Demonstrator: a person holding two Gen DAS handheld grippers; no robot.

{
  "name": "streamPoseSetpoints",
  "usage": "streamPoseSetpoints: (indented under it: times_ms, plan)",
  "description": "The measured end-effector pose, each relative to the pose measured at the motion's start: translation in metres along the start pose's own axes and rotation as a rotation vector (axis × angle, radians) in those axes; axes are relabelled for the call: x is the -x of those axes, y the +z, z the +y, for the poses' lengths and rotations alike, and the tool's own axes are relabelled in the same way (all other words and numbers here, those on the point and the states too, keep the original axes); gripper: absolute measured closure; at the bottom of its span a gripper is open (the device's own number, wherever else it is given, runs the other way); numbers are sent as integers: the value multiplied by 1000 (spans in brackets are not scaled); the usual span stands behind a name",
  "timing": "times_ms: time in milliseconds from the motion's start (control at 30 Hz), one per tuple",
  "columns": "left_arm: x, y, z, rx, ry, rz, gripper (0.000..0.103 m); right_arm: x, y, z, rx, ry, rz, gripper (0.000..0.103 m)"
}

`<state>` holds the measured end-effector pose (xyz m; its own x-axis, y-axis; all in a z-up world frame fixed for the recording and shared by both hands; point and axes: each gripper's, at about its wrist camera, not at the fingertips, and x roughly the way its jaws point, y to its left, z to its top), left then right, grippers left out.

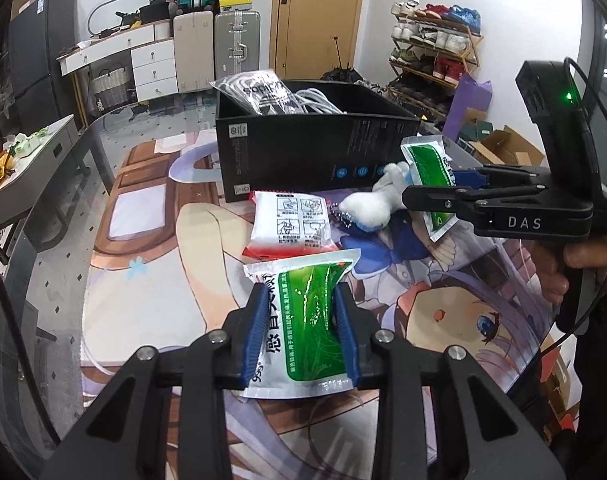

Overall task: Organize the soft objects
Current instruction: 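Lift both green medicine packets and carry them over the black box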

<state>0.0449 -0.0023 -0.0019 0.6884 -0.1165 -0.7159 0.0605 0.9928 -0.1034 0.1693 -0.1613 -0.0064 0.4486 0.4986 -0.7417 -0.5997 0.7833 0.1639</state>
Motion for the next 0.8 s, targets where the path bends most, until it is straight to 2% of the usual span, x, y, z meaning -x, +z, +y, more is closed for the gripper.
streamPoseSetpoints:
  times_ms: [400, 800]
  plan:
    - [12, 10, 4, 26, -8, -59, 71, 12, 5, 2, 2, 22, -55, 50]
    - [18, 38, 7, 30, -2, -126, 71, 19, 10, 9, 9, 36, -81, 50]
